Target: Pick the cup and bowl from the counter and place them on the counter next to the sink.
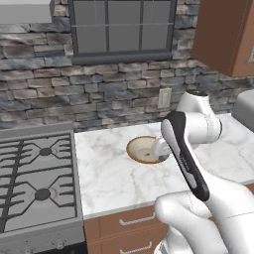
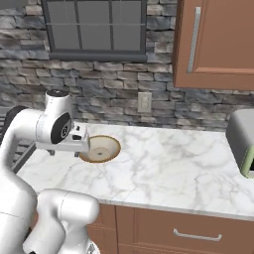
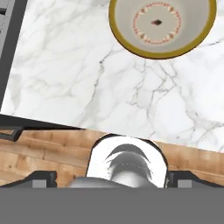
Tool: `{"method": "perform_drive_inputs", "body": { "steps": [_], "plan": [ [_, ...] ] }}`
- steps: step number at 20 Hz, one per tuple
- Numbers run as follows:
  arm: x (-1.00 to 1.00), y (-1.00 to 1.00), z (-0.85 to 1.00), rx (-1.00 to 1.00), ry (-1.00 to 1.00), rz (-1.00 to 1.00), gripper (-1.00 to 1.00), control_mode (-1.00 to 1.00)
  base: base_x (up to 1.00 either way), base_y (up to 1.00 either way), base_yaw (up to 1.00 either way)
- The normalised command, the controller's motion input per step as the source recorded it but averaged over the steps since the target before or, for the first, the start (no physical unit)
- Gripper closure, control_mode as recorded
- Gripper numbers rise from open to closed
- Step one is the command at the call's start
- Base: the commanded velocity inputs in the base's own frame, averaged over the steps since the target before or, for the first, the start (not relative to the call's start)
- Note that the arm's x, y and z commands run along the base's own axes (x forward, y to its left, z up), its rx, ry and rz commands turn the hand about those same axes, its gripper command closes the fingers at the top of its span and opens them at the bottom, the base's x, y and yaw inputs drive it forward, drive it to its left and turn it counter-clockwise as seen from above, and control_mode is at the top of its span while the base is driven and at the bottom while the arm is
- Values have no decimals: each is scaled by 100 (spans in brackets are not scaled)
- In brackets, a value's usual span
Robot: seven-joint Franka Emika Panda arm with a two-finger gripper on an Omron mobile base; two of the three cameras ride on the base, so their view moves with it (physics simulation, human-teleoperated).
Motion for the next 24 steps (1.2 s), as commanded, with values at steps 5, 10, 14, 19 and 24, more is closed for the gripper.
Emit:
{"method": "perform_drive_inputs", "body": {
  "steps": [5,10,14,19,24],
  "plan": [
    [80,27,-1,0,2,-1,-100,-100,0,0,0],
    [73,3,-14,-2,6,-5,-100,-100,0,0,0],
    [70,4,-19,-3,4,-6,-100,-100,0,0,0],
    [43,1,-30,-2,0,-3,-100,-100,0,0,0],
    [3,-25,-35,2,0,-9,-100,-100,0,0,0]
  ]
}}
